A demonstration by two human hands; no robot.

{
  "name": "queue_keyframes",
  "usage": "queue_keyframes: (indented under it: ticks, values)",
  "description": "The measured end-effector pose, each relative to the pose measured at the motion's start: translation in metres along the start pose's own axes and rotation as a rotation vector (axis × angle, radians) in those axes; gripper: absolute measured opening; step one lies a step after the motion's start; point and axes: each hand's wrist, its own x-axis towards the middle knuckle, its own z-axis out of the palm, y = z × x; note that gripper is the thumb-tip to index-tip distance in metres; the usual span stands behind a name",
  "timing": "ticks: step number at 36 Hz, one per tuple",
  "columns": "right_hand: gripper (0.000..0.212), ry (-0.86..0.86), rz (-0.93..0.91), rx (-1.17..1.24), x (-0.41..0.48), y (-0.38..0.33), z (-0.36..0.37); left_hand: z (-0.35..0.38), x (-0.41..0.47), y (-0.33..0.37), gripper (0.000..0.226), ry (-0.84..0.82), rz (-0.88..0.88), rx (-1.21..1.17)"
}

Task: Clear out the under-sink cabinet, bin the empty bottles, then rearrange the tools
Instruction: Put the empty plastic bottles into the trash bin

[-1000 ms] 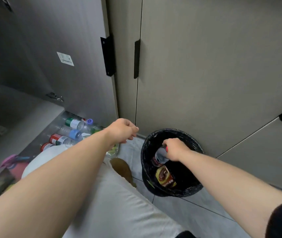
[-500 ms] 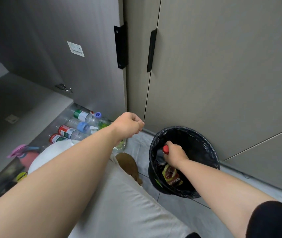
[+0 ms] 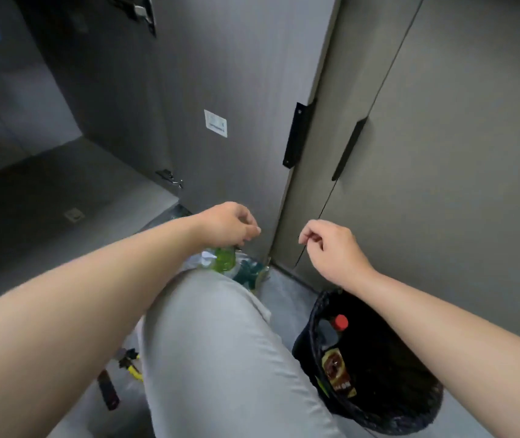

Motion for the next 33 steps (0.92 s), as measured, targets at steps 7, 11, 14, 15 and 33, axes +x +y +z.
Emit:
queue_keyframes:
  ticks: [7, 11, 14, 15, 33]
  values:
    - [0.023, -0.354, -0.166, 0.038, 0.094, -0.101, 0.035, -0.089, -0.023, -0.115, 0.018, 0.131, -0.245, 0.138]
    - [0.021, -0.692, -0.211, -0.153, 0.144, -0.144, 0.085, -0.113, -0.031, -0.184, 0.017, 0.152, -0.4, 0.059]
    - [0.022, -0.992, -0.147, -0.303, 0.172, -0.162, 0.141, -0.115, -0.032, -0.228, 0.015, 0.155, -0.503, -0.045]
    - [0.023, -1.066, -0.104, -0.349, 0.178, -0.165, 0.161, -0.113, -0.03, -0.241, 0.016, 0.171, -0.528, -0.088]
    - [0.041, -0.952, 0.306, -0.226, 0.064, -0.11, 0.449, 0.01, -0.033, -0.355, 0.008, 0.308, -0.949, -0.948]
